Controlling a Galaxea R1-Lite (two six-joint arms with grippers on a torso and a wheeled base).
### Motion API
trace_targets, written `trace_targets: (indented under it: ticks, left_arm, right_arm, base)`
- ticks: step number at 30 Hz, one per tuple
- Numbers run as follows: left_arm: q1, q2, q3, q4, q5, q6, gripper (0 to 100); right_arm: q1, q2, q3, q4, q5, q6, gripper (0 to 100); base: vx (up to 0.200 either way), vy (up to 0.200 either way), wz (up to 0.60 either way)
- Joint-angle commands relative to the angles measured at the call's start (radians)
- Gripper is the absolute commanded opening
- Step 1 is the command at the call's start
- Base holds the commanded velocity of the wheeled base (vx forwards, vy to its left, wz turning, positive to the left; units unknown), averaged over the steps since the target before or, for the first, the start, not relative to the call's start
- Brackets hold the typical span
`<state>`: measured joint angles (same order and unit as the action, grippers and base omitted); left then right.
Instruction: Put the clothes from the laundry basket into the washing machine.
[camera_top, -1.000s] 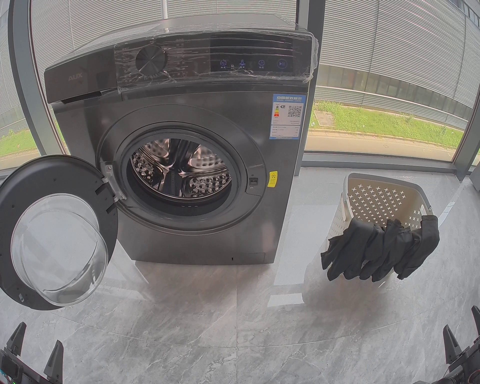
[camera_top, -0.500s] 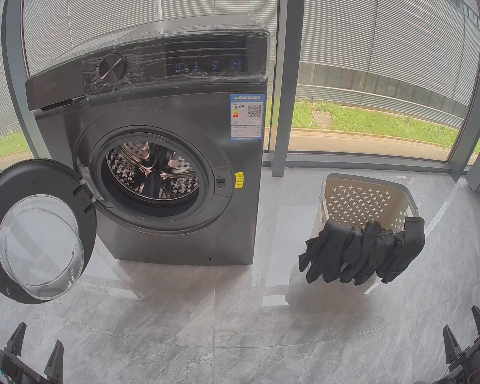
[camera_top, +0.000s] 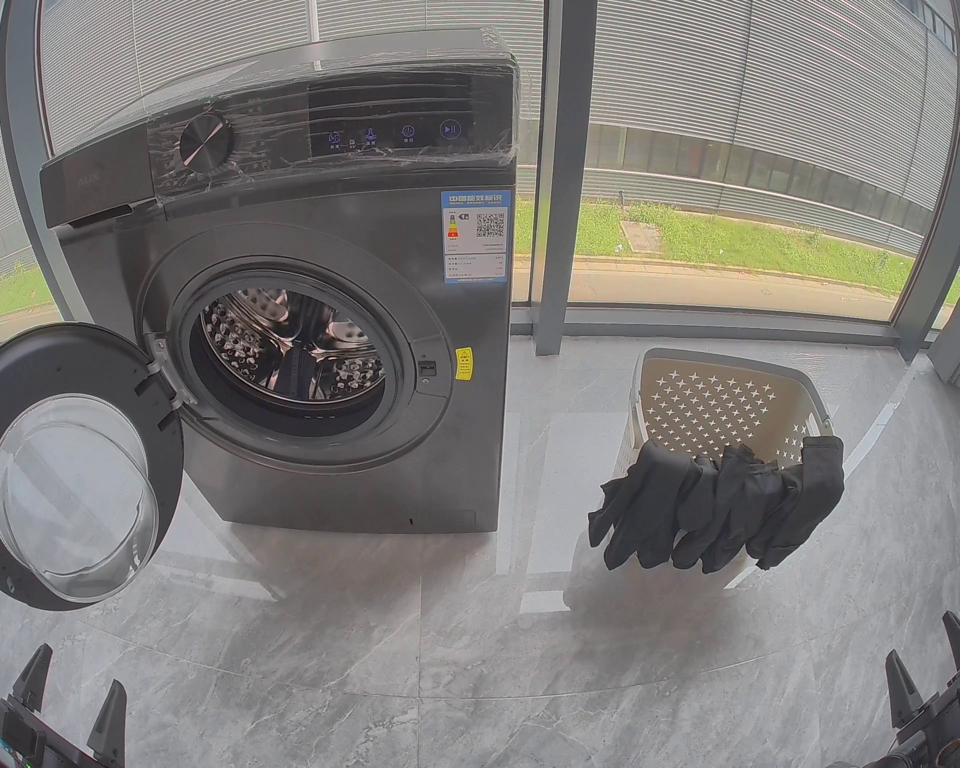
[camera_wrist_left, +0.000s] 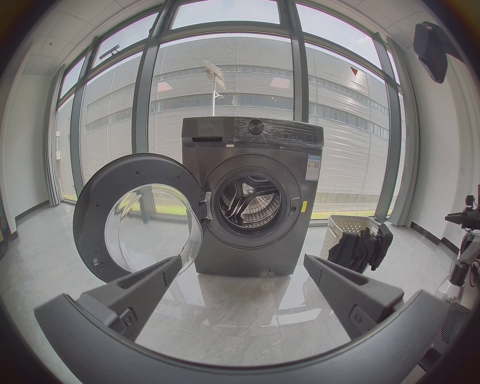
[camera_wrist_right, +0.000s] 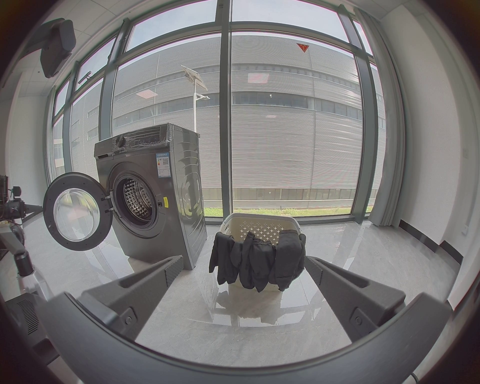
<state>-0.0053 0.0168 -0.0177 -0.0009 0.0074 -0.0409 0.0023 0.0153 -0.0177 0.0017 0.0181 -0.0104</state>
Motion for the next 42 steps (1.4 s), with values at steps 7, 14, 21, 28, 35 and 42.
trace_targets:
  ticks: [7,14,21,28,35,42]
  left_arm:
    - [-0.001,-0.017,0.018,-0.001,0.000,-0.001,100]
    - [-0.001,-0.017,0.018,-0.001,0.000,-0.001,100]
    - [-0.001,-0.017,0.018,-0.001,0.000,-0.001,100]
    - [-0.001,-0.017,0.018,-0.001,0.000,-0.001,100]
    - [-0.001,-0.017,0.018,-0.001,0.000,-0.001,100]
    - [-0.001,-0.017,0.018,-0.001,0.000,-0.001,100]
  right_arm:
    - [0.001,-0.015,0.018,0.000,0.000,0.000,100]
    - [0.001,-0.015,0.018,0.000,0.000,0.000,100]
    - [0.001,-0.015,0.018,0.000,0.000,0.000,100]
    - [0.001,-0.015,0.018,0.000,0.000,0.000,100]
    - [0.001,-0.015,0.018,0.000,0.000,0.000,100]
    - [0.001,-0.015,0.018,0.000,0.000,0.000,100]
  base:
    - [0.000,-0.200,0.00]
    - [0.000,-0.200,0.00]
    - [0.000,-0.200,0.00]
    - [0.000,-0.200,0.00]
    - [0.000,-0.200,0.00]
    - [0.000,-0.114,0.00]
